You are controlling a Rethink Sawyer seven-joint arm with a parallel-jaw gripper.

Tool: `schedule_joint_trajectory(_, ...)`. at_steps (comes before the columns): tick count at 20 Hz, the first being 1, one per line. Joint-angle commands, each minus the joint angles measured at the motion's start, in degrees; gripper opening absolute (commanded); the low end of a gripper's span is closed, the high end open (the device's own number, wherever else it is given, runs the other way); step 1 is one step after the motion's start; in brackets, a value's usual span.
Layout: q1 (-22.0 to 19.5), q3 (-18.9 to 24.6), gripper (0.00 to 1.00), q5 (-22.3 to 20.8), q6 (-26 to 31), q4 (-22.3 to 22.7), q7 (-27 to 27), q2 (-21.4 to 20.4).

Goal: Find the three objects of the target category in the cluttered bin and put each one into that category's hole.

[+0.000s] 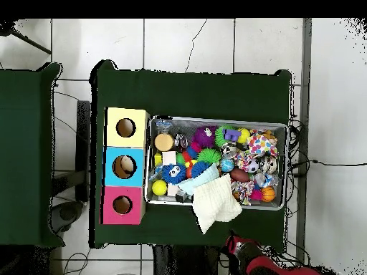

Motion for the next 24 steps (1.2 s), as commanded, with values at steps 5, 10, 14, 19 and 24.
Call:
schedule_joint_trajectory(5,-1.4,5.7,0.00,-0.1,6.2,-7.6,-5.4,2.0)
schedule_joint_trajectory(10,-4.4,7.8,0.00,-2.2,5.4,-7.4,-7.0,3.9)
schedule_joint_trajectory(14,-5.5,9.2,0.00,-2.5,5.5,-7.5,-7.4,4.4)
schedule_joint_trajectory(19,-7.0,9.8,0.00,-3.5,5.1,-7.9,-7.4,6.7)
schedule_joint_trajectory(24,-6.1,9.2,0.00,-4.6,4.4,-7.5,-6.8,5.0)
